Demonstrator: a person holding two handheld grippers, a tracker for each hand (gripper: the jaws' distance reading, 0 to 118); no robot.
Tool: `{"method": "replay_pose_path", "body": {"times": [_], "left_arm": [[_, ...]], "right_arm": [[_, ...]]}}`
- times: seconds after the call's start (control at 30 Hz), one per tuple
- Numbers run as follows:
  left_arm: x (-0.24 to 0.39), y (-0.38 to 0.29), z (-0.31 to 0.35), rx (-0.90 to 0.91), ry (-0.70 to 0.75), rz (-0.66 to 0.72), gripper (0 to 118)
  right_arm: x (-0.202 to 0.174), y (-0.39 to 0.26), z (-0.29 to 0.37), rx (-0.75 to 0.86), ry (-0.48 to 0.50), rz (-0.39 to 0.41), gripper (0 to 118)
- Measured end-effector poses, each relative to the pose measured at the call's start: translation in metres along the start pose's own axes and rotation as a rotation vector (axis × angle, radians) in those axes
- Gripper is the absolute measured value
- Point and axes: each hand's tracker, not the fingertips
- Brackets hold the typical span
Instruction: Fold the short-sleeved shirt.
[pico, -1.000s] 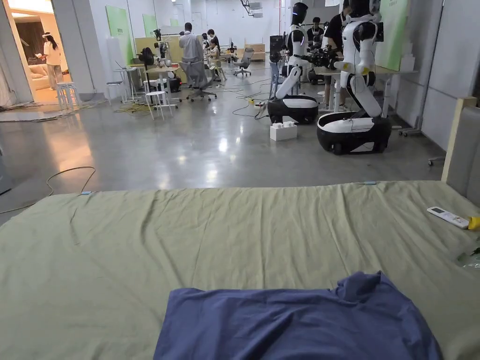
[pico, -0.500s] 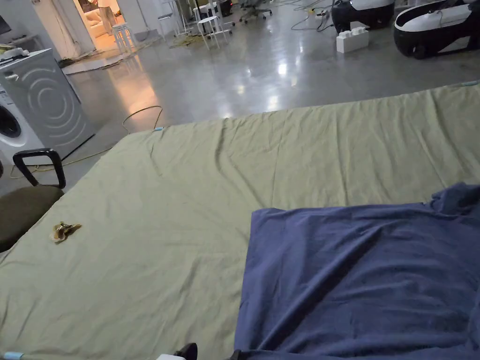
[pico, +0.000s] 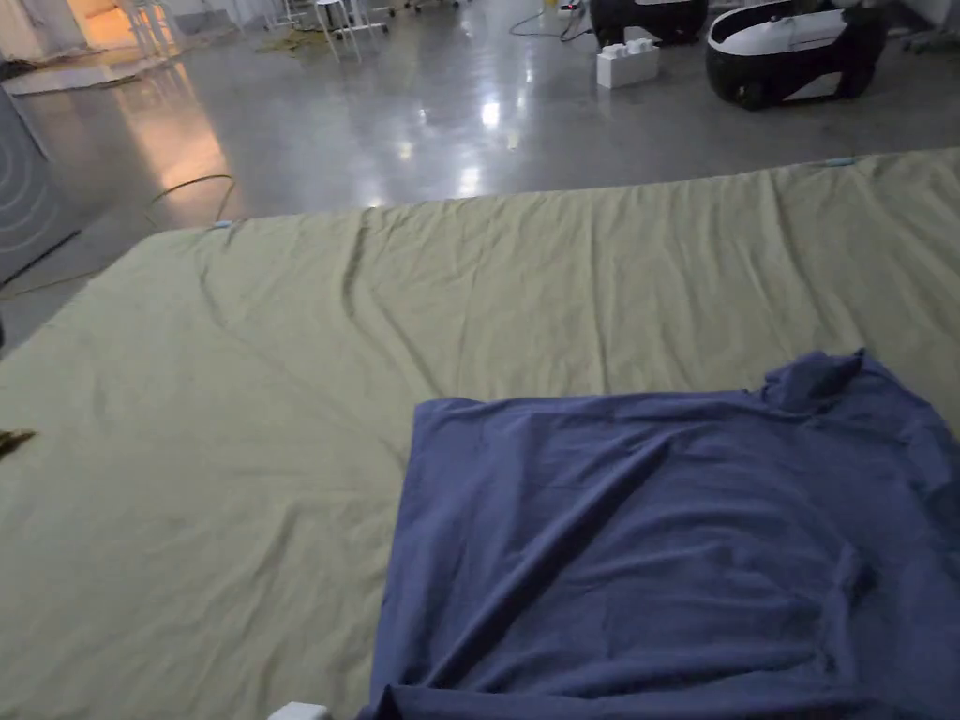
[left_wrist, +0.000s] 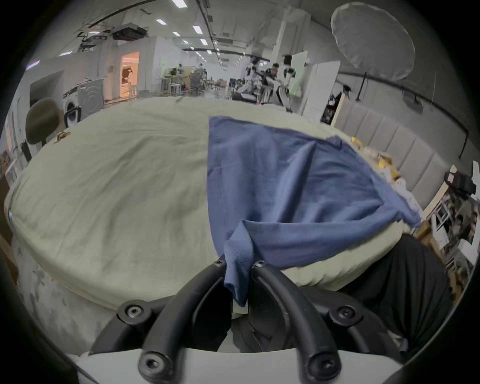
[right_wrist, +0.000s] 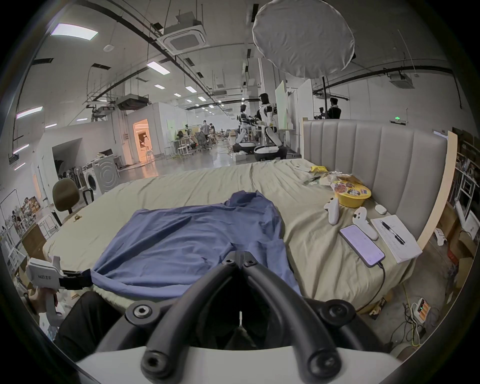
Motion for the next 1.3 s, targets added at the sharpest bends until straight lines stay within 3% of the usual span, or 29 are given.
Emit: {"method": "replay_pose_path", "body": {"times": [0.13, 0.23, 0.27, 0.4, 0.5, 0.53, 0.57, 0.63, 0.7, 0.87, 1.0, 1.13, 1.3], "left_arm": [[0.001, 0.012, -0.009, -0.048, 0.012, -0.002, 10], [0.008, 0.015, -0.011, -0.086, 0.030, -0.077, 10], [0.008, 0.016, -0.011, -0.089, 0.034, -0.076, 10], [0.008, 0.018, -0.011, -0.099, 0.040, -0.055, 10], [0.009, 0.018, -0.010, -0.096, 0.045, -0.051, 10], [0.010, 0.018, -0.010, -0.096, 0.048, -0.049, 10], [0.010, 0.018, -0.010, -0.097, 0.051, -0.046, 10], [0.013, 0.018, -0.010, -0.099, 0.061, -0.047, 10], [0.016, 0.017, -0.009, -0.097, 0.072, -0.053, 10], [0.016, 0.016, -0.004, -0.079, 0.077, -0.061, 8], [0.016, 0.029, 0.017, 0.058, -0.012, -0.038, 7], [0.017, 0.087, 0.016, 0.124, -0.019, -0.079, 7], [0.007, 0.155, -0.049, -0.004, 0.104, -0.144, 7]], "right_arm": [[0.015, -0.018, -0.009, -0.064, -0.056, 0.006, 4], [0.033, -0.040, -0.027, -0.132, -0.096, -0.055, 72], [0.038, -0.046, -0.033, -0.167, -0.108, -0.079, 79], [0.053, -0.075, -0.058, -0.238, -0.109, -0.139, 79], [0.059, -0.091, -0.080, -0.278, -0.114, -0.132, 76], [0.062, -0.094, -0.086, -0.284, -0.117, -0.141, 68], [0.065, -0.095, -0.090, -0.285, -0.112, -0.154, 48], [0.068, -0.097, -0.094, -0.258, -0.094, -0.177, 36], [0.067, -0.095, -0.096, -0.268, -0.107, -0.159, 8], [0.067, -0.088, -0.087, -0.242, -0.075, -0.131, 7], [0.073, -0.062, -0.085, -0.174, -0.071, -0.155, 7], [0.080, -0.009, -0.124, -0.108, -0.066, -0.166, 7], [0.076, 0.042, -0.206, -0.141, -0.083, -0.084, 7]]}}
